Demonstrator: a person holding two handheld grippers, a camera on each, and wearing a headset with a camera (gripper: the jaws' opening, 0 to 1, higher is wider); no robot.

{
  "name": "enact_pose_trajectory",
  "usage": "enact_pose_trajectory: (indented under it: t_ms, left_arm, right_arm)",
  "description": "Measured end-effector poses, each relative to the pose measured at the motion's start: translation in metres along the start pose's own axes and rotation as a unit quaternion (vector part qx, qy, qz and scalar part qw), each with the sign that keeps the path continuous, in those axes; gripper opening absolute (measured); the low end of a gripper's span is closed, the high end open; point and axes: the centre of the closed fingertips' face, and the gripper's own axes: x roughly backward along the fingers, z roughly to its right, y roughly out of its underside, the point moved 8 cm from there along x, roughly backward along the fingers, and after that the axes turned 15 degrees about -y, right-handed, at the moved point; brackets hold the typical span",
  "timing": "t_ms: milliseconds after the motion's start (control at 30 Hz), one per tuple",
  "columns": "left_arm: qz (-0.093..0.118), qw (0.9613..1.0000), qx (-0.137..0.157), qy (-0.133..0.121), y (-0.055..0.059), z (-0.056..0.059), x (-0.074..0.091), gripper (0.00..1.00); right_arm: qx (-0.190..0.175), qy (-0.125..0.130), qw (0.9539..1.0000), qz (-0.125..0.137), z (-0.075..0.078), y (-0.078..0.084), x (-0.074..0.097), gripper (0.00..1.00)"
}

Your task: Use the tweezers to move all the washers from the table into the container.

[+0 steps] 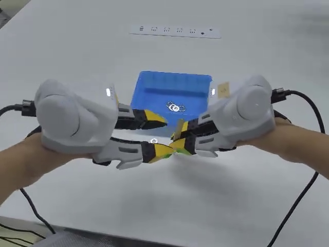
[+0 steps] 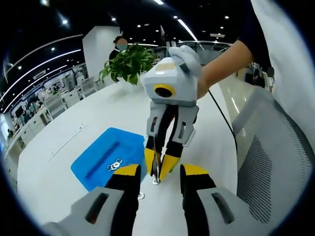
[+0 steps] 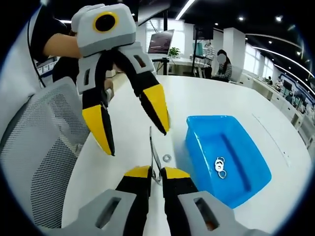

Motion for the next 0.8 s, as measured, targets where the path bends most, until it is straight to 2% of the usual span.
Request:
enact_pose_trajectory:
  t_ms: [67, 100, 167, 233, 300, 467, 633, 800]
  left_arm:
    - [0.012, 0.9991, 0.037, -0.019, 0.0, -0.003, 0.004, 0.51]
    - [0.011, 0.9982, 0.05, -0.03, 0.002, -0.007, 0.008, 0.57]
    - [0.007, 0.9976, 0.044, -0.052, 0.004, -0.011, 0.013, 0.6]
    - [0.005, 0.9969, 0.049, -0.062, 0.006, -0.011, 0.016, 0.62]
    - [0.006, 0.9957, 0.059, -0.071, 0.007, -0.01, 0.02, 0.69]
    - [-0.004, 0.9953, 0.062, -0.074, 0.013, -0.002, 0.025, 0.77]
    - [-0.006, 0.9954, 0.061, -0.073, 0.014, 0.002, 0.03, 0.84]
    - [-0.004, 0.9934, 0.073, -0.089, 0.015, -0.001, 0.035, 0.97]
  right_arm:
    - [-0.001, -0.002, 1.0, 0.005, -0.003, -0.003, 0.001, 0.09]
    - [0.0, -0.002, 1.0, 0.009, -0.005, -0.006, 0.001, 0.09]
    - [0.005, -0.002, 0.9999, 0.01, -0.008, -0.01, 0.002, 0.09]
    - [0.007, -0.001, 0.9999, 0.013, -0.009, -0.014, 0.004, 0.09]
    - [0.009, -0.003, 0.9998, 0.019, -0.011, -0.018, 0.006, 0.09]
    - [0.014, 0.005, 0.9994, 0.031, -0.012, -0.03, 0.016, 0.1]
    - [0.023, 0.021, 0.9982, 0.051, -0.009, -0.046, 0.03, 0.1]
    - [0.028, 0.044, 0.9958, 0.075, 0.006, -0.064, 0.046, 0.1]
